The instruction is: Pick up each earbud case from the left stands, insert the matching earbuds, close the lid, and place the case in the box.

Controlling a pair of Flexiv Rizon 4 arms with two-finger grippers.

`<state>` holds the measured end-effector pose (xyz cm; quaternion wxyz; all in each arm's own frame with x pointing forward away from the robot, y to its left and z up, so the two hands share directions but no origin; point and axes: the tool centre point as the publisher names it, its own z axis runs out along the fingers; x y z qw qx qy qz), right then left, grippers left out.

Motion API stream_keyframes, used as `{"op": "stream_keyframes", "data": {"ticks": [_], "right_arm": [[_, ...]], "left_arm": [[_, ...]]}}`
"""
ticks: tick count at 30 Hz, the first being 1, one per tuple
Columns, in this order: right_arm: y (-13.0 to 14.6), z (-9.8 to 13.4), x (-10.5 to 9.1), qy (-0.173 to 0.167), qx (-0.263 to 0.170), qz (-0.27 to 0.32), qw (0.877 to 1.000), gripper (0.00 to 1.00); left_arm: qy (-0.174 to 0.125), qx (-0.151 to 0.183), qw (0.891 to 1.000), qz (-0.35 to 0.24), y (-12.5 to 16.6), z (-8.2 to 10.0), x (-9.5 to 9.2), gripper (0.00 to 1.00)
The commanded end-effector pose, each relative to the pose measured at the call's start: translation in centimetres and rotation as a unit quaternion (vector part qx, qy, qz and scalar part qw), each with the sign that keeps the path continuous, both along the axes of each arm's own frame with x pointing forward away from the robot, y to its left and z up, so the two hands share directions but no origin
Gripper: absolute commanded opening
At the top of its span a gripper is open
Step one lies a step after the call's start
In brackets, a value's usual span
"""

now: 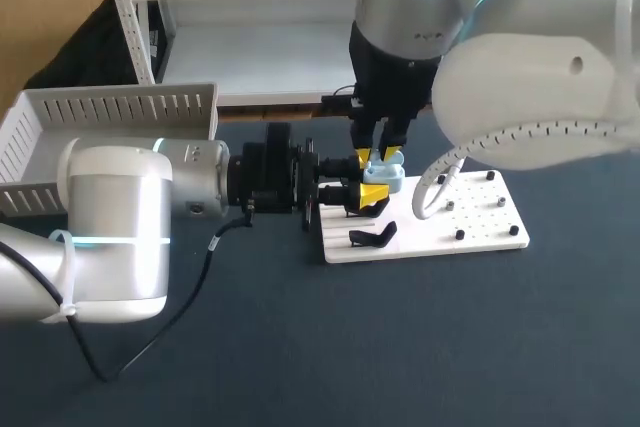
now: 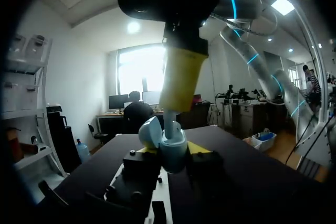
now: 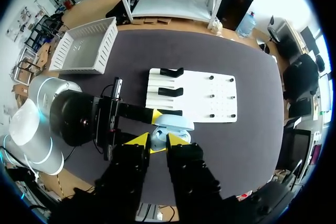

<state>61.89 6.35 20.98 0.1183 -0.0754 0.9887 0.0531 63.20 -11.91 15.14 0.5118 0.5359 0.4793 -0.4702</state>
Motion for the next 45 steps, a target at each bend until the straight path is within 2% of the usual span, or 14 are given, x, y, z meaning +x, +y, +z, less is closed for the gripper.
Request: {"op": "stream_keyframes", "data": {"ticks": [1,34,35,36,37,38,39,40,42,45], "right_arm": [[0.0,-0.3,-0.2,-0.001,0.002,0.0,1.0,0.0],[-0.5,-1.5,0.4,0.008,0.006,0.0,1.0,0.0],[-0.5,-1.5,0.4,0.008,0.005,0.0,1.0,0.04],[-0.6,-1.4,0.3,0.009,0.004,0.001,1.0,0.29],[-0.6,-1.4,0.3,0.008,0.003,0.001,1.0,0.44],[-0.6,-1.3,0.2,0.008,0.002,0.001,1.0,0.48],[-0.7,-1.1,0.1,0.008,0.001,0.001,1.0,0.73],[-0.7,-0.9,-0.1,0.008,0.002,0.001,1.0,0.87],[-0.8,-0.6,-0.3,0.004,0.002,0.0,1.0,1.0],[-1.0,0.5,-0.7,-0.007,0.012,-0.003,1.0,1.0]], "left_arm": [[-0.001,-0.001,1.0,0.002,-0.1,0.0,-0.1,0.0],[-0.001,-0.001,1.0,0.002,-0.1,0.0,-0.1,0.0],[-0.001,-0.001,1.0,0.002,-0.1,0.0,-0.1,0.0],[-0.001,-0.001,1.0,0.002,-0.1,0.0,-0.1,0.0],[-0.001,-0.001,1.0,0.002,-0.1,0.0,-0.1,0.0],[-0.001,-0.001,1.0,0.002,-0.1,0.0,-0.1,0.0],[-0.001,-0.001,1.0,0.002,-0.1,0.0,-0.1,0.0],[-0.001,-0.001,1.0,0.002,-0.1,0.0,-0.1,0.0],[-0.001,-0.001,1.0,0.002,-0.1,0.0,-0.1,0.0],[-0.001,-0.001,1.0,0.002,-0.1,0.0,-0.1,0.0]]}}
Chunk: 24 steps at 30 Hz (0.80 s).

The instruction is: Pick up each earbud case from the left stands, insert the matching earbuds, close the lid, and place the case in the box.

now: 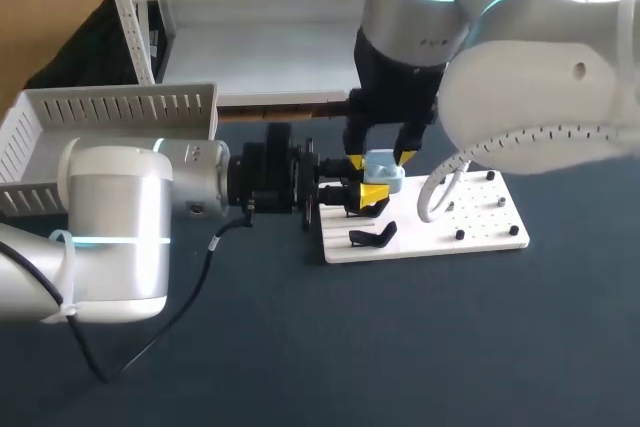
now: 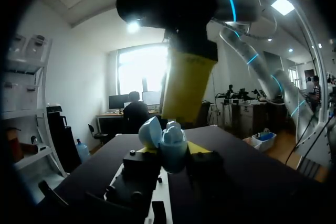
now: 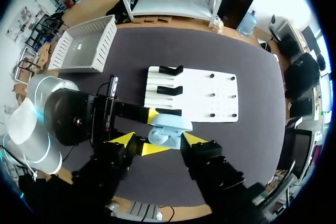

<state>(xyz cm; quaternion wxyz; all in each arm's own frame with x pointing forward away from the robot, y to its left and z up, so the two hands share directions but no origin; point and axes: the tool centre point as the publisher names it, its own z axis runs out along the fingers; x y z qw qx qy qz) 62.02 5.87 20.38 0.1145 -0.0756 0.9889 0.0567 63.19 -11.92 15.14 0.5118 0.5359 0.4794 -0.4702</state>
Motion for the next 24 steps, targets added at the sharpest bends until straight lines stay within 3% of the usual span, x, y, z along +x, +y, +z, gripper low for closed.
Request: {"op": "stream_keyframes", "data": {"ticks": [1,5,7,12,16,20,24], "right_arm": [[-0.7,1.5,-0.9,-0.014,0.014,-0.007,1.0,1.0],[-1.9,2.4,0.0,-0.02,0.026,-0.039,0.999,1.0],[-2.7,2.4,1.5,-0.013,0.032,-0.068,0.997,1.0],[-4.4,1.4,4.6,-0.009,0.032,-0.119,0.992,1.0],[-4.9,0.4,6.0,0.004,0.025,-0.137,0.99,1.0],[-5.3,-1.0,6.4,0.025,0.018,-0.145,0.989,1.0],[-5.6,-1.9,5.4,0.036,0.014,-0.148,0.988,1.0]], "left_arm": [[-0.001,-0.001,1.0,0.002,-0.1,0.0,-0.1,0.0],[-0.001,-0.001,1.0,0.002,-0.1,0.0,-0.1,0.0],[-0.001,-0.001,1.0,0.002,-0.1,0.0,-0.1,0.0],[-0.001,-0.001,1.0,0.002,-0.1,0.0,-0.1,0.0],[-0.001,-0.001,1.0,0.002,-0.1,0.0,-0.1,0.0],[-0.001,-0.001,1.0,0.002,-0.1,0.0,-0.1,0.0],[-0.001,-0.001,1.0,0.002,-0.1,0.0,-0.1,0.0]]}}
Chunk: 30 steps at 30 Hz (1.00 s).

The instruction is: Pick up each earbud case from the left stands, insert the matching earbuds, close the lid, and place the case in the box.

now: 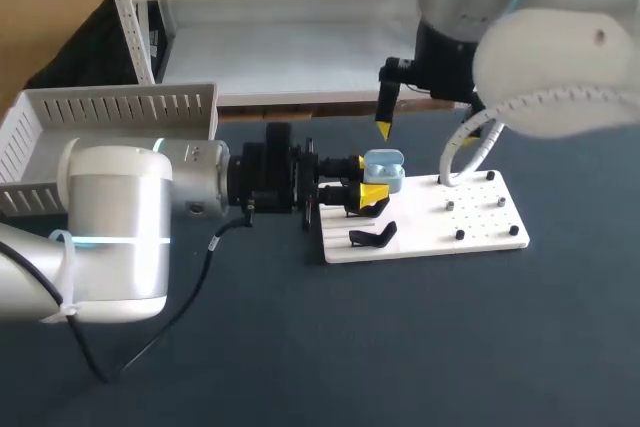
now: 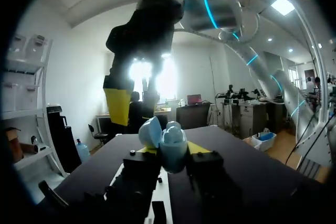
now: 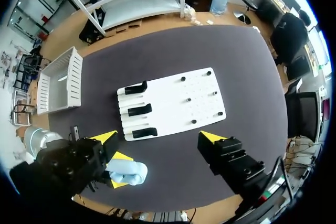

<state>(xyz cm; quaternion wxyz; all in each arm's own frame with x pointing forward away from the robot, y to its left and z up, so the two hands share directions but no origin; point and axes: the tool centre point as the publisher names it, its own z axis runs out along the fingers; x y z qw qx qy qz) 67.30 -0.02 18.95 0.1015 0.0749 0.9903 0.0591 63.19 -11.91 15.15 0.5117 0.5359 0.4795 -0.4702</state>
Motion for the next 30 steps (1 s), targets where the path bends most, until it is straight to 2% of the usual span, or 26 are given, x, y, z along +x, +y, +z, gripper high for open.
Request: {"op": "stream_keyframes", "data": {"ticks": [1,5,8,14,17,19,22,30], "right_arm": [[0.1,-0.6,-0.2,0.018,-0.003,-0.001,1.0,1.0],[-0.3,-0.7,-1.6,0.032,-0.008,0.0,0.999,1.0],[-0.4,-0.6,-3.0,0.057,-0.006,0.002,0.998,1.0],[-0.3,0.2,-4.2,0.044,-0.004,-0.001,0.999,1.0],[-0.7,1.2,-4.2,0.005,-0.001,-0.01,1.0,1.0],[-1.2,2.5,-4.5,-0.03,0.015,-0.017,0.999,1.0],[-1.8,4.1,-5.3,-0.065,0.036,-0.014,0.997,1.0],[-3.3,6.1,-7.8,-0.095,0.096,0.017,0.991,1.0]], "left_arm": [[-0.001,-0.001,1.0,0.002,-0.1,0.0,-0.1,0.0],[-0.001,-0.001,1.0,0.002,-0.1,0.0,-0.1,0.0],[-0.001,-0.001,1.0,0.002,-0.1,0.0,-0.1,0.0],[-0.001,-0.001,1.0,0.002,-0.1,0.0,-0.1,0.0],[-0.001,-0.001,1.0,0.002,-0.1,0.0,-0.1,0.0],[-0.001,-0.001,1.0,0.002,-0.1,0.0,-0.1,0.0],[-0.001,-0.001,1.0,0.002,-0.1,0.0,-0.1,0.0],[-0.001,-0.001,1.0,0.002,-0.1,0.0,-0.1,0.0]]}}
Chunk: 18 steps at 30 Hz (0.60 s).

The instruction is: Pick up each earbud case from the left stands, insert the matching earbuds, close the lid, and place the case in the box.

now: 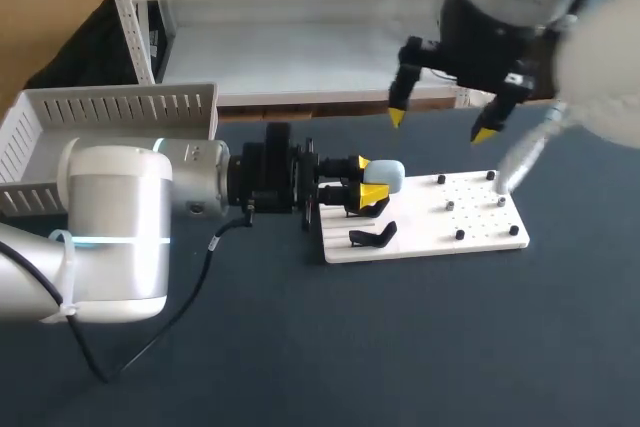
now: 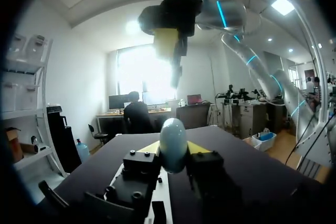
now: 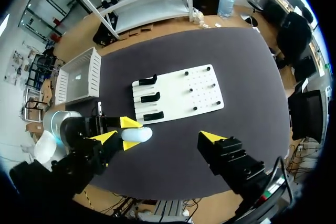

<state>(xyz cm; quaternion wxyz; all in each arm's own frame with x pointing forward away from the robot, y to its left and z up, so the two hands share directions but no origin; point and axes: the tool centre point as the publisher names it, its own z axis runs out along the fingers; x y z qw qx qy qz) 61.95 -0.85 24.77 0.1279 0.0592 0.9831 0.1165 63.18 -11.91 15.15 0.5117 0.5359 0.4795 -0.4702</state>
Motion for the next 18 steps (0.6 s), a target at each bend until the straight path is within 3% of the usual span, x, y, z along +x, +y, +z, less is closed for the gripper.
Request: {"op": "stream_keyframes", "data": {"ticks": [1,10,18], "right_arm": [[-2.7,0.4,-2.5,-0.062,0.051,-0.004,0.997,1.0],[-3.2,0.7,-2.6,-0.059,0.069,-0.002,0.996,1.0],[-3.2,0.7,-2.6,-0.059,0.069,-0.002,0.996,1.0]], "left_arm": [[-0.001,-0.001,1.0,0.002,-0.1,0.0,-0.1,0.0],[-0.035,0.005,0.998,0.056,3.3,2.7,1.0,0.0],[-0.065,0.017,0.989,0.131,7.9,5.3,1.7,0.0]]}}
